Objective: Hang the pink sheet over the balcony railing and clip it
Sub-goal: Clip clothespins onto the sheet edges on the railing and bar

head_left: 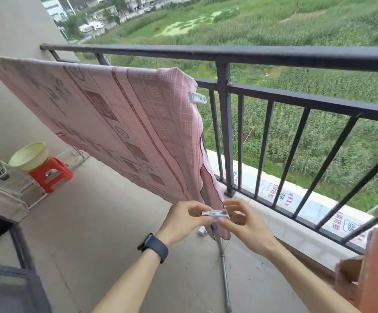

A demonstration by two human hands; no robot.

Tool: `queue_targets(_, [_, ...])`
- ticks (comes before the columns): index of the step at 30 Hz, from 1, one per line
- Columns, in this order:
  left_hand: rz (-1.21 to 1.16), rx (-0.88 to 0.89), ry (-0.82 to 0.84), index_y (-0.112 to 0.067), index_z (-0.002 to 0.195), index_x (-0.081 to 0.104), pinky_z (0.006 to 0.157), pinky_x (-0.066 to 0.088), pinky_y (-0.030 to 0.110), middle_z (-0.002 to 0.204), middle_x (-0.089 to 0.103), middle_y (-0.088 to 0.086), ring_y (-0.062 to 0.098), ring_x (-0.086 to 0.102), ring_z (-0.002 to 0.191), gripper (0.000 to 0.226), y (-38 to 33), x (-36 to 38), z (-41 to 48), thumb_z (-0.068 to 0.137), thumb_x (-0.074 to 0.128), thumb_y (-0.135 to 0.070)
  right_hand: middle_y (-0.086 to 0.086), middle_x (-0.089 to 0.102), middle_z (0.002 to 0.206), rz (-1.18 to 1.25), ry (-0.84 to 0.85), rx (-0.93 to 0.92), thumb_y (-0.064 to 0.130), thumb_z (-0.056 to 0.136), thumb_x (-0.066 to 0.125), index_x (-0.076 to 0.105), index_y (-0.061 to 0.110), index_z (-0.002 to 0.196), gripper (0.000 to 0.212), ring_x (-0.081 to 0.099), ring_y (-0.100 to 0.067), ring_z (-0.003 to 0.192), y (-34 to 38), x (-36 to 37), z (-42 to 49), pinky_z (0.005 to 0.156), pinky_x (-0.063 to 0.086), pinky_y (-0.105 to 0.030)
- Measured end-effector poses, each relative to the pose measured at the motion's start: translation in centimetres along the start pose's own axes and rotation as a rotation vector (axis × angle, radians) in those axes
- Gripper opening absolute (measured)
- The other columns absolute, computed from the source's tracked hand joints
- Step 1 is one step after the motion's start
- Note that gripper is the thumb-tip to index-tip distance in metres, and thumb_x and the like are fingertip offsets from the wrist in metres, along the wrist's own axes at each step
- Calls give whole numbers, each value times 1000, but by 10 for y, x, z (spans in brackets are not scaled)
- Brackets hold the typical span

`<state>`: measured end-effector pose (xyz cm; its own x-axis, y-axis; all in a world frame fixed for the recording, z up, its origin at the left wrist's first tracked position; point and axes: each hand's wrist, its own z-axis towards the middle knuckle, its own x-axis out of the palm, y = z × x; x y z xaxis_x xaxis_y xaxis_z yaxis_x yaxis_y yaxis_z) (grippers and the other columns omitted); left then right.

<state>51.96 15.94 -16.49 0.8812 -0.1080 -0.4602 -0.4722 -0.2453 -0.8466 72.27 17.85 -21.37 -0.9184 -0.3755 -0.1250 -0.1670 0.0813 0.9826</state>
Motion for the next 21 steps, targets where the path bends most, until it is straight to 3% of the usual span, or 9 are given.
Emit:
queue_targets(4, [90,-5,8,-24,98,77,67,47,10,83,75,-13,-5,65,71,21,7,8,-1,77,83,-21,1,74,97,-119,41,10,21,80,83,73,27,104,26,73,-8,80,-7,0,-1,78,59,-29])
queue_targets(6, [157,-8,14,-29,96,78,67,47,12,83,74,-14,-4,62,70,22,16,11,1,75,83,-26,8,70,97,-212,40,-6,24,78,85,76,31,100,25,70,-1,82,-13,-2,-2,78,55,-18])
queue_targets(12, [419,-33,48,-40,97,74,74,51,19,77,67,-22,-7,59,72,27,57,31,12,71,79,-44,13,64,90,-421,67,28,39,75,85,75,37,103,30,65,-4,85,-61,4,-2,79,52,-21])
queue_targets(15, [408,-130,72,-42,103,65,78,53,24,88,68,-23,-3,61,77,29,96,44,20,76,70,-48,14,63,90,-489,27,122,39,76,81,73,34,100,25,62,-1,83,-90,10,0,78,51,-22])
queue_targets(18, [373,-249,104,-39,112,60,86,52,29,100,65,-19,6,61,81,39,137,52,34,75,69,-42,10,63,90,-488,-38,261,34,79,79,66,36,93,19,59,1,81,-121,9,3,72,43,-13])
queue_targets(21, [407,-334,143,-31,122,57,91,49,28,115,64,-10,13,61,96,52,174,59,59,74,71,-43,6,65,93,-479,-120,386,31,83,75,65,31,95,16,59,1,79,-160,9,14,66,37,-11])
